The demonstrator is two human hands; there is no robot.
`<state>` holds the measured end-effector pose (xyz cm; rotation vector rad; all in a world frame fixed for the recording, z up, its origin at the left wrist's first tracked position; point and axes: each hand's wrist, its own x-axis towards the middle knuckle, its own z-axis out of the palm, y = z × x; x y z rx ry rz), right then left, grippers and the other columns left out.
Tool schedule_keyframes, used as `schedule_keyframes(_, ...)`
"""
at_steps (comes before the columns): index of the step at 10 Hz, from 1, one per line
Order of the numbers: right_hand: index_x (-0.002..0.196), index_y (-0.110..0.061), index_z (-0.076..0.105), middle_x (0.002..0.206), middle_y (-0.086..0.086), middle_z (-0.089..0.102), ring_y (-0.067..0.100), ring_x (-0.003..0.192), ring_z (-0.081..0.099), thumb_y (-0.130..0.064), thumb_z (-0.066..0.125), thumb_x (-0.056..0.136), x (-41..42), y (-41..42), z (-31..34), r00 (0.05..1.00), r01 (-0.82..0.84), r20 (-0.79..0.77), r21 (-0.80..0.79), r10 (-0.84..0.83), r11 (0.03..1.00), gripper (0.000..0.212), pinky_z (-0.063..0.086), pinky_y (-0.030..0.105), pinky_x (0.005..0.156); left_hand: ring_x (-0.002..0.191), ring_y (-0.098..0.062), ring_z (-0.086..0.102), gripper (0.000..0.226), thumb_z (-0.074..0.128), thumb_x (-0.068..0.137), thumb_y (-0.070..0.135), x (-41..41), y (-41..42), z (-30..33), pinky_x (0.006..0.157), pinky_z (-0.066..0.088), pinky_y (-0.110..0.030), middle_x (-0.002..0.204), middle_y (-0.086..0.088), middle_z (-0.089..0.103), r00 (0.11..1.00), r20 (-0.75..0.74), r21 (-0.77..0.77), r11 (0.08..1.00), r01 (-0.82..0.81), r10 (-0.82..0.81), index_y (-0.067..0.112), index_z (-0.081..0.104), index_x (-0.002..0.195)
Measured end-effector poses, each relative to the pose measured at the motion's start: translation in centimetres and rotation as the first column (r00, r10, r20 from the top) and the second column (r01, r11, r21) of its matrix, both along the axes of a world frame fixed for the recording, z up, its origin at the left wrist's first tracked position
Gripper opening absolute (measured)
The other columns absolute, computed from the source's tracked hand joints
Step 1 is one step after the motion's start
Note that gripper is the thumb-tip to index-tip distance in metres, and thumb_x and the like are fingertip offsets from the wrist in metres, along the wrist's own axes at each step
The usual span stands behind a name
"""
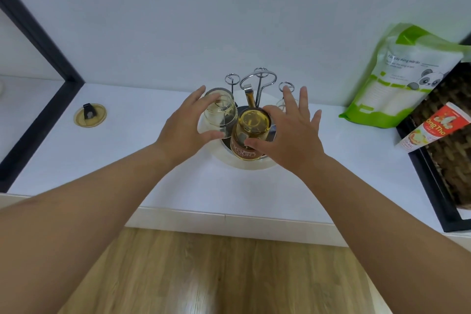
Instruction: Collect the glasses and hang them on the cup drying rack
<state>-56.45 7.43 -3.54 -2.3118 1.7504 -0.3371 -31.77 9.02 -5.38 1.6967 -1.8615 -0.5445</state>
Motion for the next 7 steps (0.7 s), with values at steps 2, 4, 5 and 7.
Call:
schedule_keyframes(2, 0.136, -0.030, 0.061, 0.178, 0.010, 0.009, 0.035, 0.163, -0.013, -0.077, 0.072, 0.076, 0.2, -0.5, -0.1, 1.000, -0.011, 0.012, -0.019, 0.012, 1.000, 0.077, 0.008, 0.077, 0.121, 0.126, -0.014, 0.055, 0.073, 0.081, 0.087, 0.035, -0.6, -1.5, -0.1, 0.109, 0.046, -0.035, 0.144, 0.004, 0.058, 0.992, -0.112, -0.038, 0.998, -0.057, 0.052, 0.031, 0.047, 0.151)
schedule_keyframes(4, 0.142, -0.031, 0.057, 0.178, 0.012, 0.011, 0.035, 0.163, -0.012, -0.079, 0.069, 0.078, 0.4, -0.4, -0.5, 1.000, 0.002, -0.013, -0.029, -0.002, 1.000, 0.081, 0.007, 0.077, 0.121, 0.126, -0.013, 0.056, 0.073, 0.082, 0.086, 0.034, -0.3, -1.7, 0.1, 0.106, 0.043, -0.026, 0.144, 0.005, 0.059, 0.991, -0.121, -0.036, 0.997, -0.063, 0.058, 0.028, 0.048, 0.151)
schedule_keyframes(5, 0.145, -0.033, 0.055, 0.178, 0.011, 0.011, 0.035, 0.163, -0.012, -0.081, 0.068, 0.076, 0.4, -0.4, -0.6, 1.000, 0.001, -0.018, -0.020, -0.001, 1.000, 0.084, 0.006, 0.077, 0.121, 0.130, -0.013, 0.054, 0.077, 0.082, 0.086, 0.035, -0.2, -1.8, -0.1, 0.107, 0.041, -0.026, 0.146, 0.005, 0.057, 0.990, -0.134, -0.027, 0.998, -0.058, 0.054, 0.028, 0.046, 0.153)
schedule_keyframes(7, 0.152, -0.034, 0.047, 0.178, 0.010, 0.010, 0.034, 0.163, -0.013, -0.088, 0.064, 0.072, 0.4, 0.2, 0.1, 0.999, -0.004, -0.036, -0.030, 0.002, 1.000, 0.098, 0.004, 0.076, 0.122, 0.144, -0.010, 0.039, 0.082, 0.079, 0.086, 0.046, -0.3, -0.8, 1.6, 0.110, 0.029, -0.023, 0.159, 0.007, 0.042, 0.994, -0.101, -0.052, 0.997, -0.049, 0.043, 0.032, 0.037, 0.156)
